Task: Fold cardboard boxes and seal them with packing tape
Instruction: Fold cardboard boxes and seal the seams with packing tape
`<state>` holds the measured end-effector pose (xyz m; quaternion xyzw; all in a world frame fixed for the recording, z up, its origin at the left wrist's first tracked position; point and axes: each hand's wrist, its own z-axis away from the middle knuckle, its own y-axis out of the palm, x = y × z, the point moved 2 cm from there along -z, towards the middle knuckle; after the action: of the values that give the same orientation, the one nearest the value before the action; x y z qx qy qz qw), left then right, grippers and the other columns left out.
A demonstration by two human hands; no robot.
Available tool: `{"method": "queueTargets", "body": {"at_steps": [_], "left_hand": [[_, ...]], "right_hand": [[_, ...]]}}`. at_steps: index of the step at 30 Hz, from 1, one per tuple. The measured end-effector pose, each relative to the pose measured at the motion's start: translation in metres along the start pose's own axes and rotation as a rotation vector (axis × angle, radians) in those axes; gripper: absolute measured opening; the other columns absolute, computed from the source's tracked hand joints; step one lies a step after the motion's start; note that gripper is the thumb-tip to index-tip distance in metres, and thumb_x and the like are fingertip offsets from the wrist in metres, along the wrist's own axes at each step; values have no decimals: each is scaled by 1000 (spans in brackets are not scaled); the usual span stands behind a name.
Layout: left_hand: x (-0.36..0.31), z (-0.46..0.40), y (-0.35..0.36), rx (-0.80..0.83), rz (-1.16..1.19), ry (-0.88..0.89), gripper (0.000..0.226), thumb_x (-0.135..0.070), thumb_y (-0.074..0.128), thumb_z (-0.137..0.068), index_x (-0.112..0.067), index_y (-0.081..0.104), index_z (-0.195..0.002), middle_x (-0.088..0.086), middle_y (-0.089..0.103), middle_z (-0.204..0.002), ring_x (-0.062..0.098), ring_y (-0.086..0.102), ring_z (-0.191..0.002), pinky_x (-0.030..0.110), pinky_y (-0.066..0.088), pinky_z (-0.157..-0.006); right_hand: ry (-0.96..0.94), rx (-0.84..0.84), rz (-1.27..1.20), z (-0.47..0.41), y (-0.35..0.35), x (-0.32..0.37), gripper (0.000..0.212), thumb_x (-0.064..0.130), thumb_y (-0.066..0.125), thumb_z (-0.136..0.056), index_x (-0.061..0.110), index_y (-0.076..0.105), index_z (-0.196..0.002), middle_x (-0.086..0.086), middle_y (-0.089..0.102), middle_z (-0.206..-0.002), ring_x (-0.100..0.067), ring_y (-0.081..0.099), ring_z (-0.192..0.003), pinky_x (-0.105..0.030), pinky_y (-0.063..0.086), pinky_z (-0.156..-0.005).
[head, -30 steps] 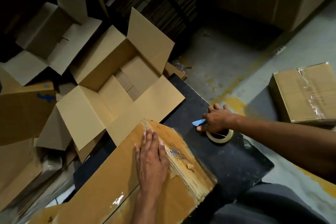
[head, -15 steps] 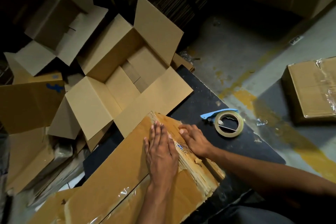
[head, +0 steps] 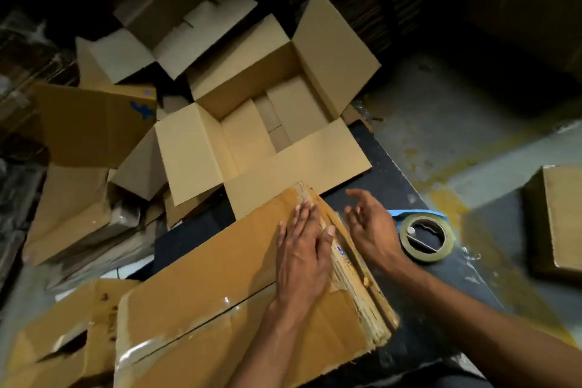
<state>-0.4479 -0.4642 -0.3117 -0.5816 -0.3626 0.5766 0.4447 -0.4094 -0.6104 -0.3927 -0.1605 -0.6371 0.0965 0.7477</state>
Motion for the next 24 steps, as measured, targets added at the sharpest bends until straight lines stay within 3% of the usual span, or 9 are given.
{"method": "queueTargets", "body": {"at_steps": [2,5,7,11,16,19,21,22,24], "left_hand": [[5,8,-12,-31,71,3,60,-56,32,-107,-29,33,-161,-11,30,-166,3,19,-155,37,14,-129],[27,27,-41,-140,123,10,53,-44,52,-105,-25,48,-153,-10,46,-157,-2,35,-144,31,31,-123],[58,45,-67,-199,160,-35,48,-42,57,-104,-26,53,-149,-13,51,-152,-8,37,-137,22,34,-119],[140,92,-117,-348,279,-216,47,-57,54,-99,-40,55,-143,-25,51,-142,-6,49,-128,11,40,-102],[271,175,-160,-575,521,-422,42,-51,62,-95,-43,60,-136,-25,59,-133,-8,58,-114,5,50,-80],[356,216,-162,-720,761,-586,26,-33,68,-98,-48,65,-119,-21,70,-119,-5,66,-107,19,57,-88],[404,236,-155,-804,916,-706,18,-31,62,-102,-46,66,-111,-15,74,-112,1,70,-101,33,58,-93],[421,243,-152,-843,980,-750,14,-35,58,-104,-44,65,-111,-13,74,-110,2,72,-97,36,58,-91],[449,252,-143,-890,1072,-804,22,-43,50,-103,-34,64,-118,-8,75,-109,3,72,-90,27,58,-82]], "right_hand": [[-121,-97,-54,8,-13,30,32,25,55,-103,37,54,-133,16,58,-93,-17,57,-90,-37,49,-74],[-336,-121,-29,27,-15,86,27,21,58,-100,33,62,-124,27,52,-98,-11,50,-97,-36,46,-77],[-450,-47,15,44,5,119,23,22,59,-99,33,65,-118,23,52,-100,-8,47,-94,-34,46,-72],[-605,192,113,76,79,169,17,27,62,-98,33,70,-111,27,56,-102,-2,50,-97,-26,51,-64],[-745,490,327,131,215,220,18,38,60,-100,42,66,-117,24,58,-109,-2,48,-105,-28,50,-85],[-810,637,474,154,299,240,29,46,56,-99,42,61,-127,17,59,-123,-9,47,-114,-34,49,-96],[-821,691,578,159,347,250,39,55,50,-100,40,56,-136,10,55,-138,-15,44,-128,-40,44,-105],[-810,703,635,159,367,253,44,59,46,-101,39,53,-140,6,51,-144,-18,40,-136,-41,41,-109],[-781,705,777,156,406,259,54,63,40,-102,36,45,-149,-1,42,-156,-24,25,-150,-46,30,-117]]}}
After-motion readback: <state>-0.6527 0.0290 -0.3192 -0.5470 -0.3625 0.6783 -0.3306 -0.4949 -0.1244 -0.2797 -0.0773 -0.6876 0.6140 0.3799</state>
